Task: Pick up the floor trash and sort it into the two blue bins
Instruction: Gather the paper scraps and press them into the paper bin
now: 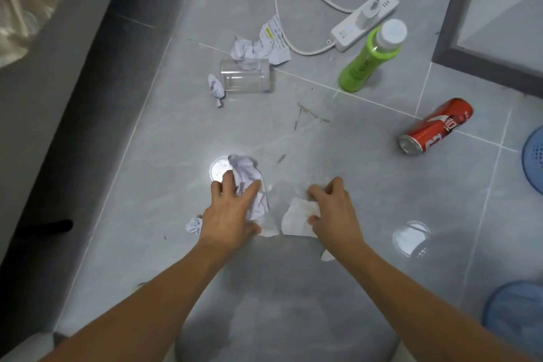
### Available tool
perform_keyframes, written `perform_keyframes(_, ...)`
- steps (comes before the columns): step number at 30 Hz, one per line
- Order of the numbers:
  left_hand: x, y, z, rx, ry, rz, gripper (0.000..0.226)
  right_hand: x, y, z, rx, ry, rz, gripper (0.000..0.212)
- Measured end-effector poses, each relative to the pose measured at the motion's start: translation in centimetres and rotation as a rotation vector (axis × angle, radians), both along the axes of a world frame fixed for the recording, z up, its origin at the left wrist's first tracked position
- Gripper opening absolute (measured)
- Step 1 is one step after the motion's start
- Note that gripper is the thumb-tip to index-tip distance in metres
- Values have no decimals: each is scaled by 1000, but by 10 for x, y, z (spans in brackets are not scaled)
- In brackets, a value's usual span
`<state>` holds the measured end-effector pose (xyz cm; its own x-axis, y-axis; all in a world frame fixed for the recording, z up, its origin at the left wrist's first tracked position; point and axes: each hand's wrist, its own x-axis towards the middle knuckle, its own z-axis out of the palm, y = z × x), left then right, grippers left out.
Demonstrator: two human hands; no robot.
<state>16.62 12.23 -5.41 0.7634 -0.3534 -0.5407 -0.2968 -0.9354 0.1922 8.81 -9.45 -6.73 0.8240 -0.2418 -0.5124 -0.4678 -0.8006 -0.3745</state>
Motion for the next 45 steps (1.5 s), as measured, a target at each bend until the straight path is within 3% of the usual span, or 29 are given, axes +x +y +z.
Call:
perform_keyframes(5,-13,9,-15,-161,-56,-68,45,-15,-3,-12,64,-84,-64,15)
perform_keyframes(10,-5,8,-1,-281,-66,-7,19,-21,-2,-6,103,-151,-92,11)
perform_keyframes(18,-14,77,36,-106,-162,44,49,-24,20,26,129,-237,-80,14)
perform_keyframes(21,-34,96,20,-90,-87,-44,41,-23,31,28,153,-274,-57,14)
perform_keyframes(27,-55,87,-3,-64,13,-71,76,-30,41,12,166,-260,-50,13)
perform_keyframes(32,-56,80,-8,-128,14,-117,62,-34,39,6,140,-258,-44,15)
perform_keyframes(36,-47,49,22,-244,12,-105,45,-34,24,32,117,-300,-122,14)
perform_keyframes(40,-40,-17,87,-437,1,-138,36,-50,-12,90,86,-368,-318,18)
perform_keyframes(45,-55,-122,180,-587,84,-381,31,-104,-82,198,9,-471,-628,14)
